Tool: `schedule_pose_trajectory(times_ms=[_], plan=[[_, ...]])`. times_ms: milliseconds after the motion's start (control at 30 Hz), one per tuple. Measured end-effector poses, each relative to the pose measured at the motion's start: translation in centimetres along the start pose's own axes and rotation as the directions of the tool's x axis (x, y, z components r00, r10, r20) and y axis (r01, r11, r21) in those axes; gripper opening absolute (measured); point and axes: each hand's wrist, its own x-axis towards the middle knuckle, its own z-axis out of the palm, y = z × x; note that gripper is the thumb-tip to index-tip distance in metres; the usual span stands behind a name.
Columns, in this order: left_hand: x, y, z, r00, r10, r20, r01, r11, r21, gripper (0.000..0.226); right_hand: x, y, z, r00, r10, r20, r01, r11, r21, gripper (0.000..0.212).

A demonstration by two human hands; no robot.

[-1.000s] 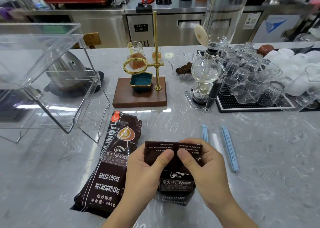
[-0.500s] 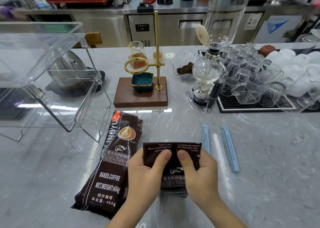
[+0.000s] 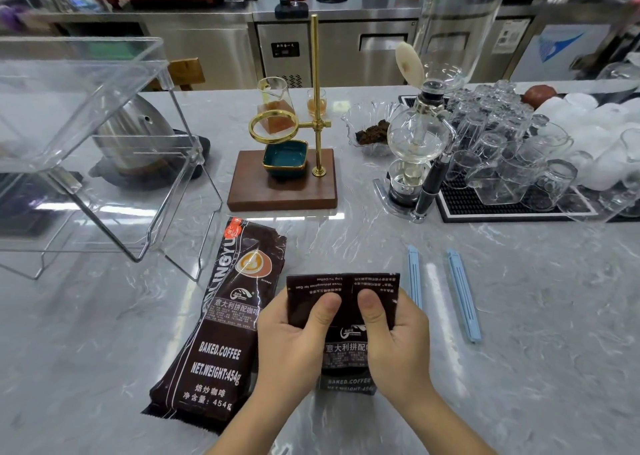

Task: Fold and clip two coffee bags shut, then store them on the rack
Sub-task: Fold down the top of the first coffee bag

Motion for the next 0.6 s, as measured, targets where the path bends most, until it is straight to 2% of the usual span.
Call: schedule_pose_trajectory(times_ms=[233, 333, 433, 533, 600], plan=[[-0.2, -0.2, -0.2, 1.000, -0.010, -0.004, 0.010, 1.000, -0.002, 0.014, -0.3, 0.2, -0.3, 1.000, 0.012, 0.007, -0.012, 1.000, 0.017, 0.033], [-0.4, -0.2, -0.4, 1.000, -0.001, 0.009, 0.001, 1.000, 0.005, 0.006, -0.6, 0.3, -0.4, 1.000, 0.003, 0.024, -0.004, 1.000, 0.024, 0.028], [-0.8, -0.2, -0.5, 1.000, 0.003, 0.004, -0.003, 1.000, -0.005, 0.012, -0.9, 0.1, -0.8, 0.997, 0.023, 0.070, -0.026, 0.998, 0.053, 0.027], [-1.1, -0.1, -0.6, 1.000, 0.013, -0.005, -0.013, 1.000, 0.005, 0.012, -1.2, 1.1, -2.3, 0.984, 0.007, 0.179, -0.044, 0.978, 0.203, 0.049], [-1.2, -0.1, -0.7, 1.000, 0.025, 0.007, -0.025, 1.000, 0.006, 0.009, -0.7, 2.1, -4.1, 0.989, 0.050, 0.141, -0.078, 0.975, 0.207, 0.062]])
